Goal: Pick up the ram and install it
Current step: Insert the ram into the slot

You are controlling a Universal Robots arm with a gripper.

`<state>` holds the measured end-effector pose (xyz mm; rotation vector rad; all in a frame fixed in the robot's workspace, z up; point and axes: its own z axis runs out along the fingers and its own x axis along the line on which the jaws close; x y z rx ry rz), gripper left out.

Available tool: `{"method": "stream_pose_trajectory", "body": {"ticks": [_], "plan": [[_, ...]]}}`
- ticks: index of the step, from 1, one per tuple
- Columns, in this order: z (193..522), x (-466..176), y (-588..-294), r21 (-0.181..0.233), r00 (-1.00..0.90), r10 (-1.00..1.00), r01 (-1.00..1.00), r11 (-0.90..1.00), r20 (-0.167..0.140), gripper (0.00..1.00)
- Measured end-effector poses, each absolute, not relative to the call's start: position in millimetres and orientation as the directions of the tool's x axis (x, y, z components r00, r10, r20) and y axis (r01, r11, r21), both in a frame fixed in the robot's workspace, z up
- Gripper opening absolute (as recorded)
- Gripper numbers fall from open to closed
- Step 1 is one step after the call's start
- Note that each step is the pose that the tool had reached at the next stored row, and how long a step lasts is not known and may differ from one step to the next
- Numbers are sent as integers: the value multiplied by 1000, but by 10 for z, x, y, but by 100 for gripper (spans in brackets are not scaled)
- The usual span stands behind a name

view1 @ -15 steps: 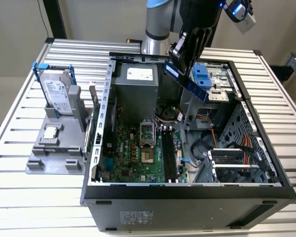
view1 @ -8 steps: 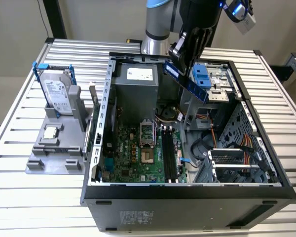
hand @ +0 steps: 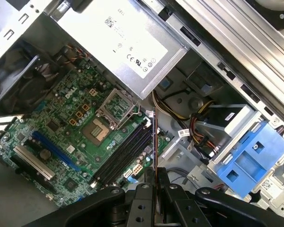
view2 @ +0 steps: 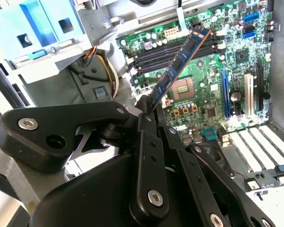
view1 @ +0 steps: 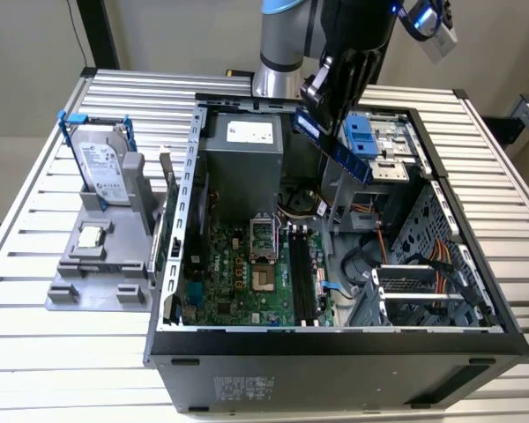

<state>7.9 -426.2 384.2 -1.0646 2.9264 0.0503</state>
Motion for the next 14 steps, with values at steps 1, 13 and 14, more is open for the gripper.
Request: {"method": "stream_pose_trajectory", "body": {"ticks": [1, 13, 14], "plan": [[3842, 80, -4262, 21, -769, -639, -639, 769, -37, 0], [3841, 79, -4262, 21, -799, -600, -600, 799, -37, 0], [3841, 79, -4262, 21, -802, -596, -597, 802, -37, 0]]}}
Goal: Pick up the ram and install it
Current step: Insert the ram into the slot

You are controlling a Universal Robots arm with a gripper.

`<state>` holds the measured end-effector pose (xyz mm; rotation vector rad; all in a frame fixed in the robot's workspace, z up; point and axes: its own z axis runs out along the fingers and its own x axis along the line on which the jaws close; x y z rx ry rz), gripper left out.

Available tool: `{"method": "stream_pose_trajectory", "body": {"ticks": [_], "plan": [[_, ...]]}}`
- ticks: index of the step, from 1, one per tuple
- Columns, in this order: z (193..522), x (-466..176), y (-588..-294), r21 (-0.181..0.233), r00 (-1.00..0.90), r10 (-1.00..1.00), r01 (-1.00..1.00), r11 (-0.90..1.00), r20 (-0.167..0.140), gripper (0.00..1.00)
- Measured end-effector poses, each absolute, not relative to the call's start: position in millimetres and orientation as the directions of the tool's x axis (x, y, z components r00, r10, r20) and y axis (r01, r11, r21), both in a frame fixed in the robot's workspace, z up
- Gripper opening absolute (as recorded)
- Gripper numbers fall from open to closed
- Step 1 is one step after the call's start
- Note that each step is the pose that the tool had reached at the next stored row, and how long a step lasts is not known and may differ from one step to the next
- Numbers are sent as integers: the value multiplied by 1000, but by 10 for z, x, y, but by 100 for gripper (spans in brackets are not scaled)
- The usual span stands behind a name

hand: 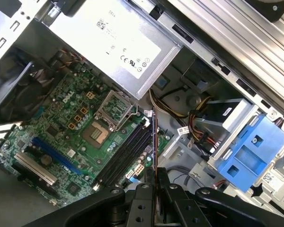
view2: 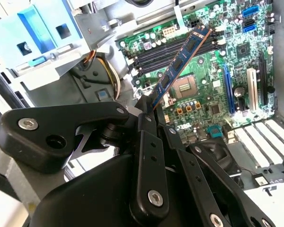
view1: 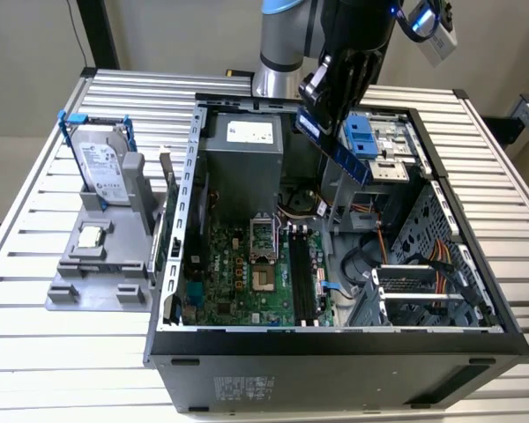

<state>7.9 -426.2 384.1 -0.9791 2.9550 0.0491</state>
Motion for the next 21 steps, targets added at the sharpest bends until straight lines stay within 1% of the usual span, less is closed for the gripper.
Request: {"method": "stream_pose_trajectory", "body": {"ticks": [21], "plan": [[3841, 80, -4261, 21, -851, -524, -524, 851, -37, 0]]}}
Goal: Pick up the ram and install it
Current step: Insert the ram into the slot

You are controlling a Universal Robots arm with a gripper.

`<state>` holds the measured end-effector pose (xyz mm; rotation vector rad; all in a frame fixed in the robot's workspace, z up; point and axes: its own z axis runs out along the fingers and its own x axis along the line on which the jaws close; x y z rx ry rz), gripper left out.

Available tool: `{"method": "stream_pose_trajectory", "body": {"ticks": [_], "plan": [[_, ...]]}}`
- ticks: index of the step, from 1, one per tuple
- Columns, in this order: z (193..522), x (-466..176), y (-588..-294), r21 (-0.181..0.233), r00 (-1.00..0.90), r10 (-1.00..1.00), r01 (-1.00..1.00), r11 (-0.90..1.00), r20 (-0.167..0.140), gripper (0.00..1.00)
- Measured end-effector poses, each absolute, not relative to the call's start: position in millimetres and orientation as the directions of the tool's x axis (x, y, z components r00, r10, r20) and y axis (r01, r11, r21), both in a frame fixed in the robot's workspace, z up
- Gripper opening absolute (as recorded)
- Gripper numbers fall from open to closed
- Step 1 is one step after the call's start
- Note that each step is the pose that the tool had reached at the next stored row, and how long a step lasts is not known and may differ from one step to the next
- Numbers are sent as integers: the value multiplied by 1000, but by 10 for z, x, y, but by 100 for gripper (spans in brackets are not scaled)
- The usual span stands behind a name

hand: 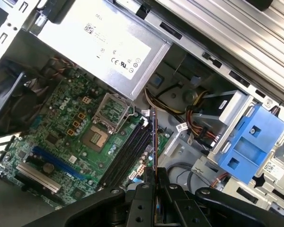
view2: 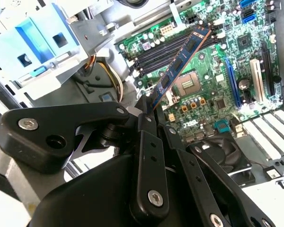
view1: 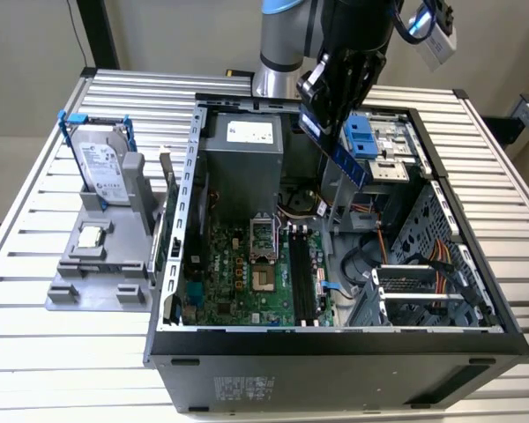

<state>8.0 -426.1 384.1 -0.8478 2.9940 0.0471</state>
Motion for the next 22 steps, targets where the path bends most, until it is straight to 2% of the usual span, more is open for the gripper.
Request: {"method": "stream_pose_trajectory", "body": {"ticks": [22], "plan": [[3841, 80, -4261, 21, -897, -441, -442, 897, -37, 0]]}}
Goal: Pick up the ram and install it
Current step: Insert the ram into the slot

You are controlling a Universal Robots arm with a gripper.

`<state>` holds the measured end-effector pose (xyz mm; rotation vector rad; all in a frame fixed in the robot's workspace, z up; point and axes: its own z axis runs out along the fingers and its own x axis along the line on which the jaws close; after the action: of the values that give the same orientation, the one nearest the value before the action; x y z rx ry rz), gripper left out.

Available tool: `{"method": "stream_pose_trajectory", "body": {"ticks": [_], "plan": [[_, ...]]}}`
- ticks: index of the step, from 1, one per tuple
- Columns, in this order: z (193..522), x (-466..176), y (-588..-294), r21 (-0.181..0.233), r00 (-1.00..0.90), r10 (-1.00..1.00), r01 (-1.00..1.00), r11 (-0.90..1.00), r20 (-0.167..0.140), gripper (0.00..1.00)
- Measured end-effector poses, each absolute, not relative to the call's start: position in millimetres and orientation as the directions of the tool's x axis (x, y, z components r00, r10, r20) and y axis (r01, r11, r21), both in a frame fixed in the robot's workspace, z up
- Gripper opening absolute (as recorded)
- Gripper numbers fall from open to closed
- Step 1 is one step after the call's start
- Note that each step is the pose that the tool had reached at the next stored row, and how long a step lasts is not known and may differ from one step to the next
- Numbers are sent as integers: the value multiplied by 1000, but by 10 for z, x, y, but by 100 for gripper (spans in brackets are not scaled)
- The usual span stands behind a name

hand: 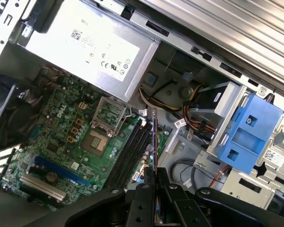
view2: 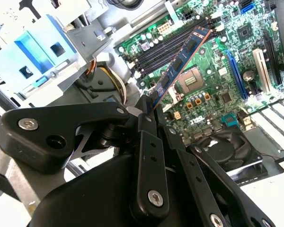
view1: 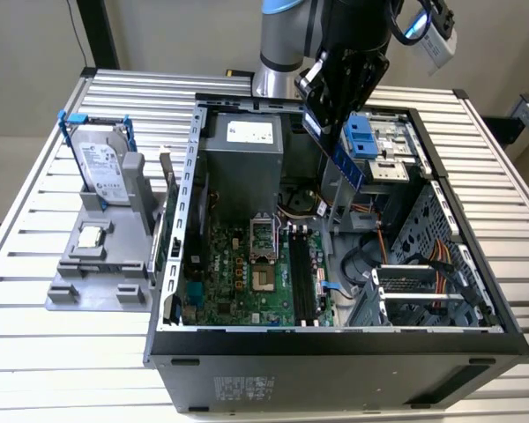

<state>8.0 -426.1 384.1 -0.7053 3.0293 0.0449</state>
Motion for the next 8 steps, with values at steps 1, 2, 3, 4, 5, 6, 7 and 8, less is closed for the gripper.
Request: {"method": "stream_pose_trajectory", "body": {"ticks": [1, 2, 3, 4, 5, 6, 7, 8], "plan": [[3841, 79, -4262, 21, -899, -437, -438, 899, -37, 0], [3841, 80, -4261, 21, -900, -434, -434, 900, -37, 0], [3841, 80, -4261, 21, -902, -430, -431, 902, -37, 0], [3841, 80, -4261, 21, -904, -426, -427, 904, -37, 0], [3841, 79, -4261, 21, -906, -422, -423, 906, -37, 0], [3841, 80, -4261, 21, -908, -418, -419, 908, -37, 0], [3841, 80, -4261, 21, -909, -415, -415, 909, -37, 0], [3841, 79, -4261, 21, -911, -410, -411, 911, -37, 0]]}}
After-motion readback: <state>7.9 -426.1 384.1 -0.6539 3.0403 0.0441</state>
